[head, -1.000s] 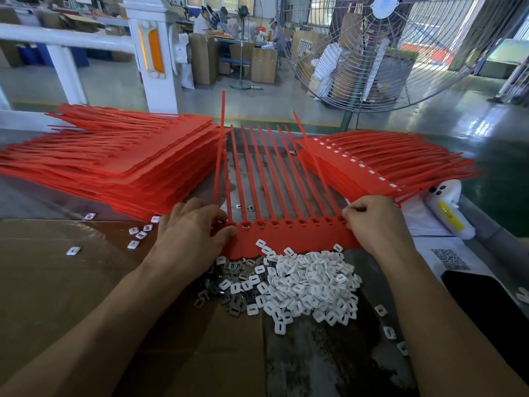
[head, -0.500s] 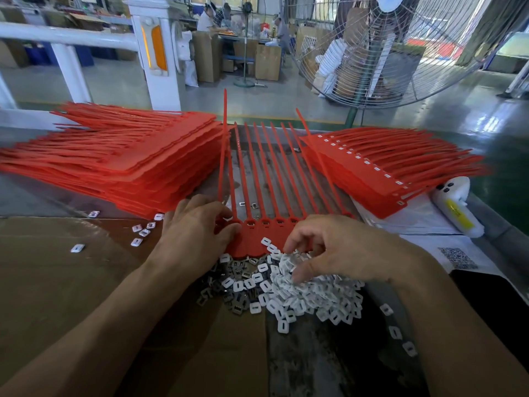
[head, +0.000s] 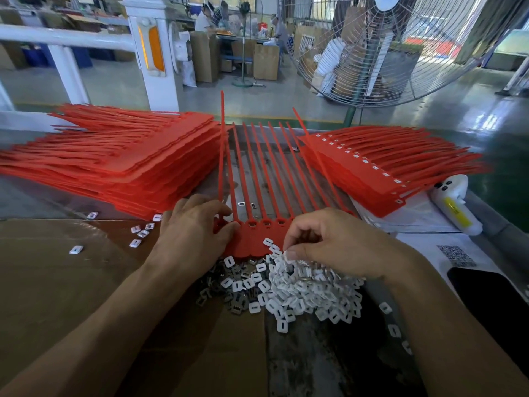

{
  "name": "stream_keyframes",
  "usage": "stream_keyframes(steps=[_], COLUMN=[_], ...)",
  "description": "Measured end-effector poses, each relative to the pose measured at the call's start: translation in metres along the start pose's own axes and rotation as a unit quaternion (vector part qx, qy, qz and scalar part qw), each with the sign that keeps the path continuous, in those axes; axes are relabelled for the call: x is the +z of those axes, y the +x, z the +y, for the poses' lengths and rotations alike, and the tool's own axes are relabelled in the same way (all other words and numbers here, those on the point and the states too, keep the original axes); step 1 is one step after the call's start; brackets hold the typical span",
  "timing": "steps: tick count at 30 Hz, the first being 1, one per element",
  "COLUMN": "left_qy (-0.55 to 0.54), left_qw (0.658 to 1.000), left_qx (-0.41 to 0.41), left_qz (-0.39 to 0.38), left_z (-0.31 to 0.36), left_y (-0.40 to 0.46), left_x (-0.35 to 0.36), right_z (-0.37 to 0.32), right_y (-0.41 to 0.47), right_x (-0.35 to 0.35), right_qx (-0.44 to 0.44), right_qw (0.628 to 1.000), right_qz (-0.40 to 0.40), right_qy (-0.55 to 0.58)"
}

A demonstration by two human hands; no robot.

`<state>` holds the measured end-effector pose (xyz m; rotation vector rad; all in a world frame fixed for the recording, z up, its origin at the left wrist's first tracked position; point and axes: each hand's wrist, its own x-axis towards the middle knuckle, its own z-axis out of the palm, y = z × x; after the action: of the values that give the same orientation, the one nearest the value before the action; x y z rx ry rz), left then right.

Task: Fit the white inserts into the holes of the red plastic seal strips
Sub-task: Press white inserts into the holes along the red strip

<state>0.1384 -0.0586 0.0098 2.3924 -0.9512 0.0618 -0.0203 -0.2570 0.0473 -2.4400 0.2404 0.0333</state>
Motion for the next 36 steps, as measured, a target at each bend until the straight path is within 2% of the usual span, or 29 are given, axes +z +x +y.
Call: stream_keyframes(steps=[4,7,10,14,23,30,33,36], left_qy=[-0.012,-0.080,-0.112,-0.125,-0.126,-0.124,-0.187,-0.243], left_qw=[0.999,0.990,0.979,0.968,0.950,0.947,0.953,0.951], left_qx=[0.016,0.086,0.157,0.211,0.272,0.282,0.226,0.184], left_qz=[0.037,0.075,0.072,0.058,0.081,0.095,0.074,0.054], left_z=[0.001,0.007,0.014,0.020,0.018,0.018,0.020,0.019], left_y=[0.000,0.000,-0.003,-0.006,-0.006,-0.004,-0.005,-0.005], left_x=[-0.001,-0.004,-0.004,-0.002,-0.003,-0.003,-0.001,0.001], right_z=[0.002,-0.001,-0.003,-0.002,-0.006,-0.008,-0.009,-0.009], right_y=[0.002,0.004,0.008,0.014,0.020,0.022,0.023,0.024], right_x=[0.001,0.004,0.011,0.018,0.031,0.034,0.035,0.037], right_qx=[0.013,0.013,0.019,0.045,-0.019,-0.015,-0.021,-0.030], right_qw=[0.997,0.982,0.960,0.943,0.916,0.881,0.875,0.887], right_qz=[0.017,0.039,0.069,0.086,0.088,0.072,0.065,0.076], right_qy=[0.075,0.184,0.270,0.317,0.392,0.468,0.480,0.455])
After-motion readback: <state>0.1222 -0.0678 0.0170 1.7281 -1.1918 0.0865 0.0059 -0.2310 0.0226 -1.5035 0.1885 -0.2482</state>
